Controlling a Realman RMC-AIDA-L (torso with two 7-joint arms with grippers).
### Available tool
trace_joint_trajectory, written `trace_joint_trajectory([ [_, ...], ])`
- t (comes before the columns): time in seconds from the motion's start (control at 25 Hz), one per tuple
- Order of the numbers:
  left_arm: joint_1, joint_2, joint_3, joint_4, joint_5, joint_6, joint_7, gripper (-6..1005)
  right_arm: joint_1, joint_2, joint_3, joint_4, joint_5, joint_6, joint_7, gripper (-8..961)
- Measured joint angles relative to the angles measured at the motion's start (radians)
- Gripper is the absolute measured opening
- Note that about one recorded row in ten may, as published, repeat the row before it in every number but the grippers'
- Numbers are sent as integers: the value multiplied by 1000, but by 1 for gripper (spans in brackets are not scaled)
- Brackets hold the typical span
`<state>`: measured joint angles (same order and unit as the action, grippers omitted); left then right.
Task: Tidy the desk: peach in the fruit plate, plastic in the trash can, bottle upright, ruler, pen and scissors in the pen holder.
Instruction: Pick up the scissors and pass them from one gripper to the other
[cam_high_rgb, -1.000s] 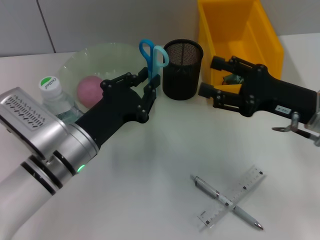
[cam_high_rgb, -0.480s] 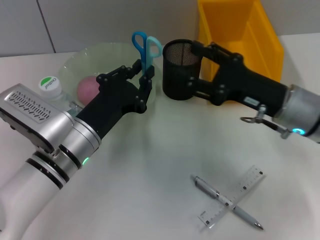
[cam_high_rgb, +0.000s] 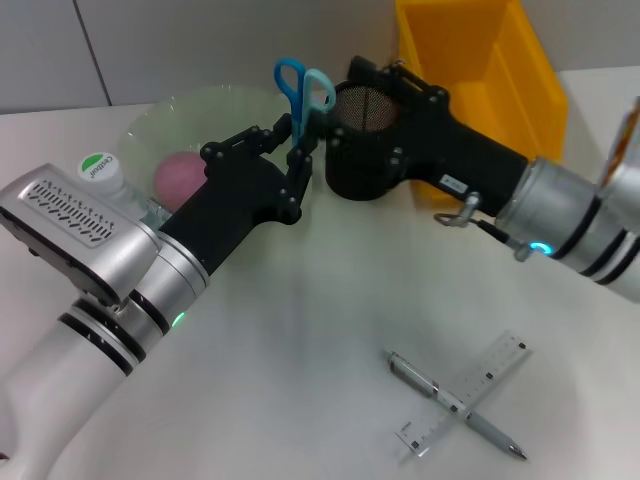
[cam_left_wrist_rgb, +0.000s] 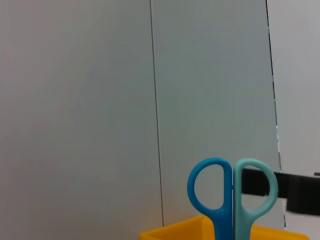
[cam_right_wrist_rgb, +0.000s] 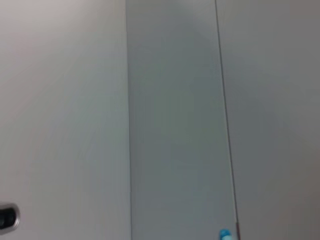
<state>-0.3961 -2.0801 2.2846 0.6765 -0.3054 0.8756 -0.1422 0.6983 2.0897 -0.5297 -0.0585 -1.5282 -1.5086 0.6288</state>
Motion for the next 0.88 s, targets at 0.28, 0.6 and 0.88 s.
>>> trace_joint_trajectory([
  [0.28,-9,0,1,-1,-15,-5,0,224,36,3,15,61,1,40,-69,775],
  [0.6,-6,0,4,-5,-25,-6,1,230,61,3,57,104,2,64,-102,774],
  [0.88,-3,0,12,-6,-26,-6,1,236,67,3,61,123,2,66,-114,773],
])
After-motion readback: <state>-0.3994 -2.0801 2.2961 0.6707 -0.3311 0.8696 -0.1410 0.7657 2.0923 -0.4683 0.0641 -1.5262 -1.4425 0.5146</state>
